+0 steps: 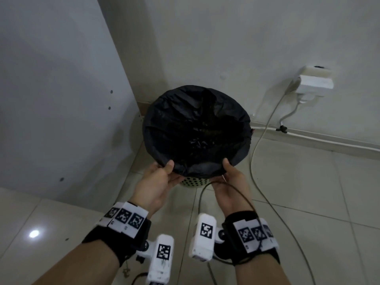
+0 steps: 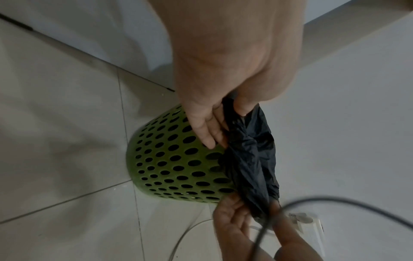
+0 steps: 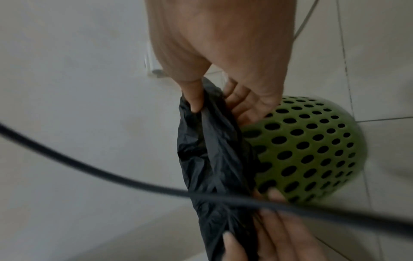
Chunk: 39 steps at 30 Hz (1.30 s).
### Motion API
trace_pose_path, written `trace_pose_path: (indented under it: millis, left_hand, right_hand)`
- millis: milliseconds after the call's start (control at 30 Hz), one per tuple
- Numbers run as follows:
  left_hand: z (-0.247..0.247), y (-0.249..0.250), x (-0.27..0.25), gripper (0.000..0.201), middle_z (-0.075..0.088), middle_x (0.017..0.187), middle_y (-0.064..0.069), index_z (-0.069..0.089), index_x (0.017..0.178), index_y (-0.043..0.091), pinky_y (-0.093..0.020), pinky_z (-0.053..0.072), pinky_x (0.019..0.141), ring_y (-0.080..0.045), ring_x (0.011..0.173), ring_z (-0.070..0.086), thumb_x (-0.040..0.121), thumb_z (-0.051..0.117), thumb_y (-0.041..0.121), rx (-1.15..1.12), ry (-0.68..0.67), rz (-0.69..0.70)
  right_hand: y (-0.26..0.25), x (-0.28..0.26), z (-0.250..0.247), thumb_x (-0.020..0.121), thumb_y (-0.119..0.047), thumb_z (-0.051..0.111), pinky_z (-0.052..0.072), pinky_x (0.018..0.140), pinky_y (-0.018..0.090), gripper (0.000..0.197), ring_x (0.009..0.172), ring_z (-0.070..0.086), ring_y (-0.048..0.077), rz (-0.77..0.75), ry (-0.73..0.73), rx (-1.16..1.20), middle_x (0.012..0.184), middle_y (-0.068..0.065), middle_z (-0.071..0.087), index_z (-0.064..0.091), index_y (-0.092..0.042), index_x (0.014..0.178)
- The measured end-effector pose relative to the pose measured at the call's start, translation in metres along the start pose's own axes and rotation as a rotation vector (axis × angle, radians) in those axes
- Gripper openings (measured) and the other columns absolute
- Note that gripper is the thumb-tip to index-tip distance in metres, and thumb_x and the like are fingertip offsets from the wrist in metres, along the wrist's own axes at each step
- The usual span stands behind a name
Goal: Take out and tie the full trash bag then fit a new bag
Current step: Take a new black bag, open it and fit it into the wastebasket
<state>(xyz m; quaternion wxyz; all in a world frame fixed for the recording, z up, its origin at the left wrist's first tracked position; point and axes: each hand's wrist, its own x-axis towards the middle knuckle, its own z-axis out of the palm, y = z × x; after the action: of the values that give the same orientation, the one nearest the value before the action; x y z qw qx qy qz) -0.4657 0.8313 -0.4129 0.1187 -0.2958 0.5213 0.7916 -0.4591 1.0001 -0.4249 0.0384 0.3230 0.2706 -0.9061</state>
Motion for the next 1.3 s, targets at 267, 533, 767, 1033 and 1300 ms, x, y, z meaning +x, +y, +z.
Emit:
trace_pose_path:
  millis: [267, 533, 767, 1033, 1300]
  left_hand:
    - [0.000, 0.008, 0.007, 0.021, 0.069, 0.118, -0.015, 0.053, 0.121, 0.008, -0.040, 0.061, 0.079, -0.026, 0.092, 0.072, 0.106, 0.041, 0.016, -0.037, 0.034, 0.103]
    - [0.000, 0.008, 0.008, 0.033, 0.071, 0.120, -0.010, 0.056, 0.122, 0.011, -0.037, 0.061, 0.072, -0.024, 0.099, 0.072, 0.099, 0.055, 0.035, -0.091, 0.032, 0.054]
    - [0.003, 0.003, 0.009, 0.031, 0.070, 0.121, -0.011, 0.057, 0.130, 0.017, -0.044, 0.062, 0.076, -0.032, 0.108, 0.068, 0.099, 0.056, 0.018, -0.077, 0.004, 0.000]
    - [-0.004, 0.016, 0.021, 0.019, 0.072, 0.115, -0.009, 0.064, 0.111, 0.018, -0.041, 0.063, 0.072, -0.025, 0.099, 0.070, 0.097, 0.058, 0.009, -0.099, 0.051, 0.054]
    - [0.004, -0.004, 0.004, 0.036, 0.075, 0.108, -0.005, 0.065, 0.122, 0.022, -0.045, 0.059, 0.085, -0.019, 0.097, 0.070, 0.092, 0.065, 0.040, -0.155, -0.003, -0.033]
  right_hand:
    - [0.011, -0.005, -0.001, 0.100, -0.006, 0.049, 0.054, 0.099, 0.044, 0.027, 0.119, 0.064, 0.030, 0.042, -0.128, 0.014, 0.127, 0.016, 0.068, 0.058, -0.008, 0.126]
    - [0.006, -0.002, -0.001, 0.098, -0.011, 0.058, 0.048, 0.104, 0.053, 0.030, 0.104, 0.067, 0.032, -0.035, -0.049, -0.126, 0.115, 0.016, 0.071, 0.060, -0.001, 0.125]
    - [0.004, -0.004, -0.002, 0.095, -0.021, 0.063, 0.055, 0.089, 0.043, 0.036, 0.107, 0.070, 0.030, 0.078, -0.077, -0.172, 0.117, 0.016, 0.073, 0.061, -0.006, 0.127]
    - [-0.018, 0.007, -0.003, 0.098, -0.005, 0.049, 0.055, 0.094, 0.043, 0.023, 0.100, 0.070, 0.028, 0.016, -0.080, 0.039, 0.129, 0.018, 0.065, 0.067, -0.004, 0.113]
    - [0.001, 0.000, 0.006, 0.099, -0.004, 0.050, 0.057, 0.091, 0.042, 0.023, 0.125, 0.058, 0.035, 0.062, -0.059, 0.062, 0.128, 0.019, 0.063, 0.059, -0.003, 0.120]
